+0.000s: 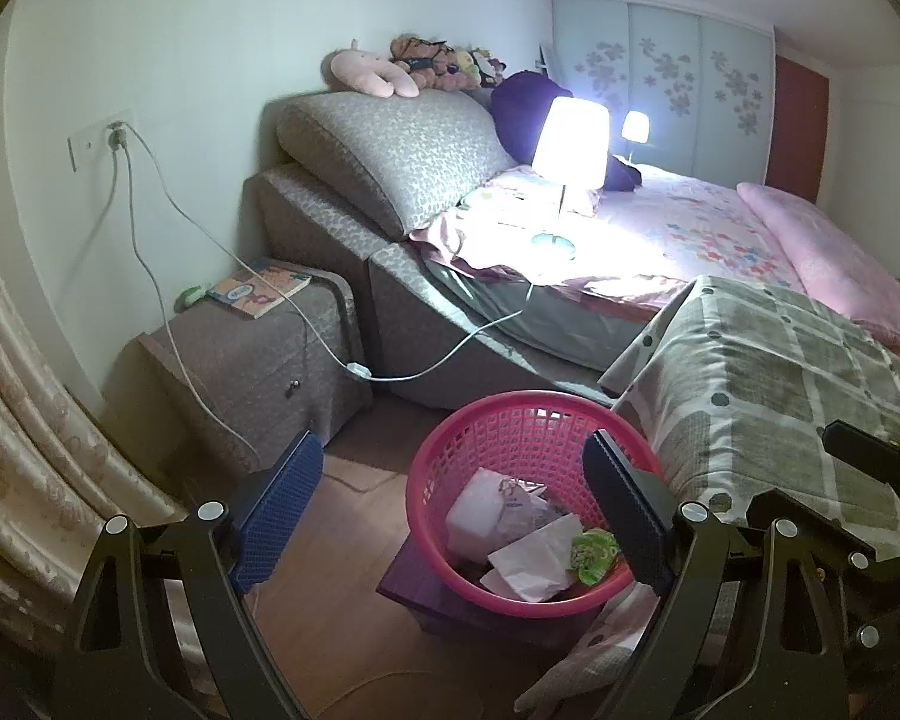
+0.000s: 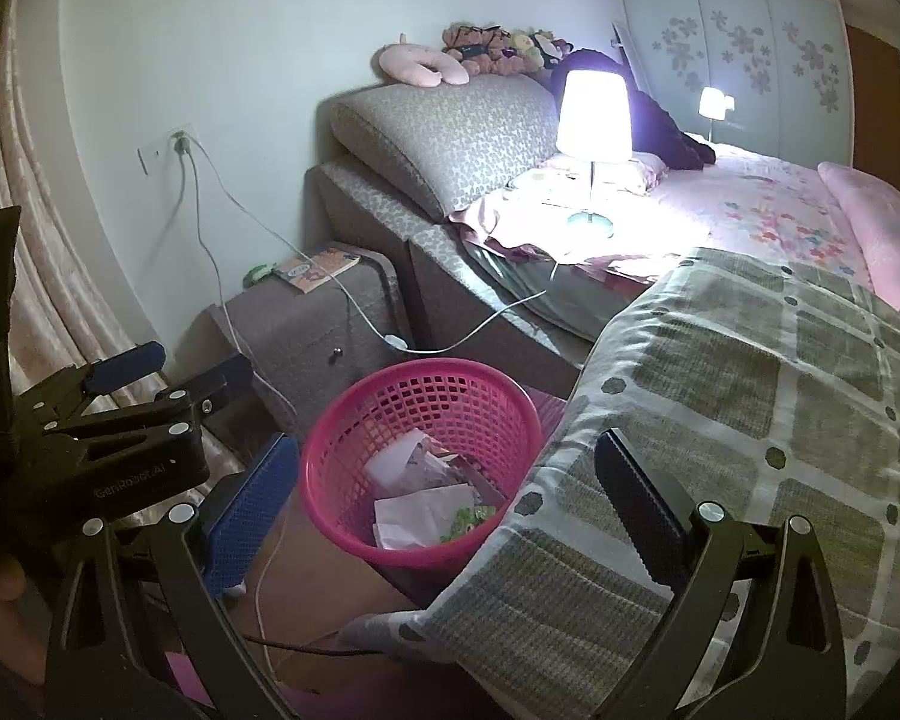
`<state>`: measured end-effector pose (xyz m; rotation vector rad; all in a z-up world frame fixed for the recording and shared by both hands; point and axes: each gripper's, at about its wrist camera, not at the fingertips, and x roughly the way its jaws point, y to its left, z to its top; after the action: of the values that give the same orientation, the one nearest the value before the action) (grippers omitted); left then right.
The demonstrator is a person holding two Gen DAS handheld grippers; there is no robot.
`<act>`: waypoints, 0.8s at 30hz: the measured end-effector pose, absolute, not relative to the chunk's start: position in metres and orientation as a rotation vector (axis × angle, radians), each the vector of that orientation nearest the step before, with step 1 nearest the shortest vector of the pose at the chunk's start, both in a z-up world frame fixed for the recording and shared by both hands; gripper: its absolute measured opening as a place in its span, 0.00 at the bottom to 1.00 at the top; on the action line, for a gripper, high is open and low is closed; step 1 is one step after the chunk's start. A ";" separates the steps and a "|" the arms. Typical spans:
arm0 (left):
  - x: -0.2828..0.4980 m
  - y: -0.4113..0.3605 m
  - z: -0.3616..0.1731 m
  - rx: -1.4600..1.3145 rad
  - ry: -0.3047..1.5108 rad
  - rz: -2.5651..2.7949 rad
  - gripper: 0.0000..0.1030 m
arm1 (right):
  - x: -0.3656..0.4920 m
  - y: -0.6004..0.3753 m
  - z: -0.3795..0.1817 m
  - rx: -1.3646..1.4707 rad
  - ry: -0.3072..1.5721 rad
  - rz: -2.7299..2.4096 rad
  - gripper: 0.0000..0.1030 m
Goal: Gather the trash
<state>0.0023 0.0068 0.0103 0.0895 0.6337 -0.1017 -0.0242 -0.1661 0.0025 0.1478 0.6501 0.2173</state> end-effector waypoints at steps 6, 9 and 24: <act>0.003 0.006 0.011 0.087 0.635 -0.102 0.83 | -0.025 -0.167 0.003 0.149 0.651 0.217 0.93; 0.003 0.006 0.010 0.089 0.635 -0.103 0.83 | -0.024 -0.166 0.003 0.148 0.651 0.217 0.93; 0.002 0.006 0.010 0.088 0.635 -0.101 0.83 | -0.025 -0.166 0.003 0.151 0.655 0.216 0.93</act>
<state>0.0024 0.0057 0.0102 0.0878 0.6347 -0.1012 -0.0249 -0.1664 0.0026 0.1510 0.6546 0.2162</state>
